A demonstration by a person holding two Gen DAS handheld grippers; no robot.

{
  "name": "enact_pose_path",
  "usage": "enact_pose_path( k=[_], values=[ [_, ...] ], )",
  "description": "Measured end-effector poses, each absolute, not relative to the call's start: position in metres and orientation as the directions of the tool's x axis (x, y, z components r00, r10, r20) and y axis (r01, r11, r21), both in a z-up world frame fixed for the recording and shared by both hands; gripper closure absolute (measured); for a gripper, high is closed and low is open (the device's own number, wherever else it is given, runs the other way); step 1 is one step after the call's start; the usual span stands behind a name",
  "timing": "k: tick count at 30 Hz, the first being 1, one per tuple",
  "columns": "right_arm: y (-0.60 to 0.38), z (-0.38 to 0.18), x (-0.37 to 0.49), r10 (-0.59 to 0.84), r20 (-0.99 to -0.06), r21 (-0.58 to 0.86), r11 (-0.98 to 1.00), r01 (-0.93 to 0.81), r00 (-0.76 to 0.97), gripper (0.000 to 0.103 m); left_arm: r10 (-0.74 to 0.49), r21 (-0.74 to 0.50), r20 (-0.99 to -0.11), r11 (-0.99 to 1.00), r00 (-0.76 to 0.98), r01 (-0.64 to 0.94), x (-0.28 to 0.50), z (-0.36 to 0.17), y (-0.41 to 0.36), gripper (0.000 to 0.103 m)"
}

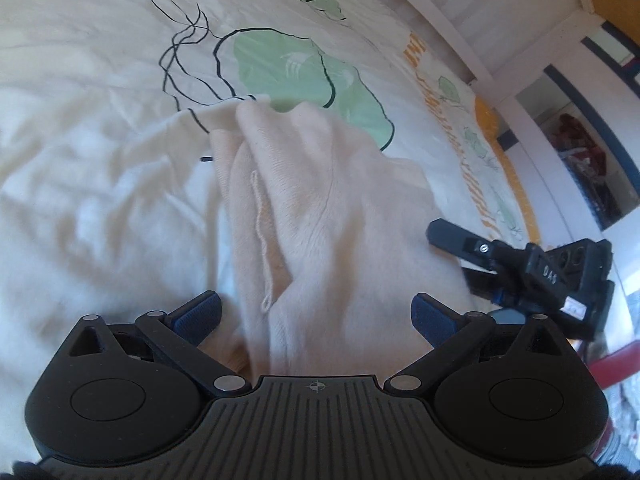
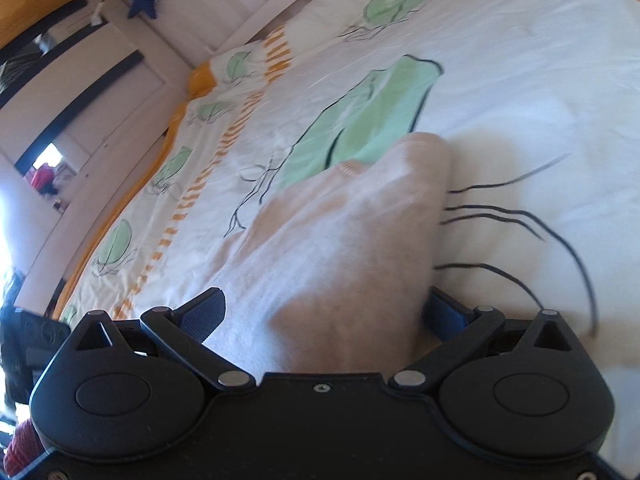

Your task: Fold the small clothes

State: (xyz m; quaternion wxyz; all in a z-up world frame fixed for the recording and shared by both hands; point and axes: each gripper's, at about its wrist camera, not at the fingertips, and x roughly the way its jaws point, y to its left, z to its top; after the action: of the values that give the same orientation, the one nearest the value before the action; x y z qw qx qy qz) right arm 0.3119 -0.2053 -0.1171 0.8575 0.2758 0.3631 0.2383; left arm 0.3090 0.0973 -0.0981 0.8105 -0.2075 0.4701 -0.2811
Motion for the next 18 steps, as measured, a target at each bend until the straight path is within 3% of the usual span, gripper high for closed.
enact_pose_path(
  k=[8, 9, 10, 11, 12, 13, 14, 18],
  values=[
    [-0.195, -0.115, 0.319, 0.654, -0.5, 0.642, 0.72, -0.264, 0.567, 0.001, -0.657, -0.596, -0.628, 0.751, 0.418, 0.284, 0.31, -0.099, 0.087, 0.001],
    [-0.195, -0.115, 0.316, 0.661, -0.501, 0.646, 0.715, -0.267, 0.559, 0.013, -0.659, -0.603, -0.623, 0.748, 0.422, 0.279, 0.31, -0.099, 0.087, 0.001],
    [-0.195, -0.115, 0.315, 0.655, -0.514, 0.646, 0.72, -0.253, 0.553, 0.042, -0.661, -0.606, -0.619, 0.745, 0.424, 0.278, 0.31, -0.099, 0.087, 0.003],
    [-0.195, -0.116, 0.315, 0.658, -0.524, 0.654, 0.718, -0.239, 0.541, 0.051, -0.667, -0.611, -0.612, 0.74, 0.425, 0.282, 0.308, -0.099, 0.087, 0.011],
    [-0.195, -0.116, 0.313, 0.658, -0.523, 0.663, 0.713, -0.227, 0.541, 0.052, -0.673, -0.615, -0.607, 0.734, 0.423, 0.287, 0.306, -0.098, 0.089, 0.02],
    [-0.194, -0.113, 0.309, 0.645, -0.526, 0.65, 0.725, -0.227, 0.554, 0.053, -0.669, -0.613, -0.613, 0.738, 0.419, 0.281, 0.305, -0.099, 0.09, 0.04],
    [-0.191, -0.109, 0.305, 0.625, -0.54, 0.623, 0.747, -0.231, 0.565, 0.053, -0.665, -0.616, -0.618, 0.741, 0.419, 0.268, 0.304, -0.1, 0.092, 0.053],
    [-0.186, -0.091, 0.286, 0.579, -0.575, 0.577, 0.788, -0.215, 0.578, 0.054, -0.729, -0.723, -0.568, 0.663, 0.381, 0.192, 0.297, -0.104, 0.102, 0.06]
  ],
)
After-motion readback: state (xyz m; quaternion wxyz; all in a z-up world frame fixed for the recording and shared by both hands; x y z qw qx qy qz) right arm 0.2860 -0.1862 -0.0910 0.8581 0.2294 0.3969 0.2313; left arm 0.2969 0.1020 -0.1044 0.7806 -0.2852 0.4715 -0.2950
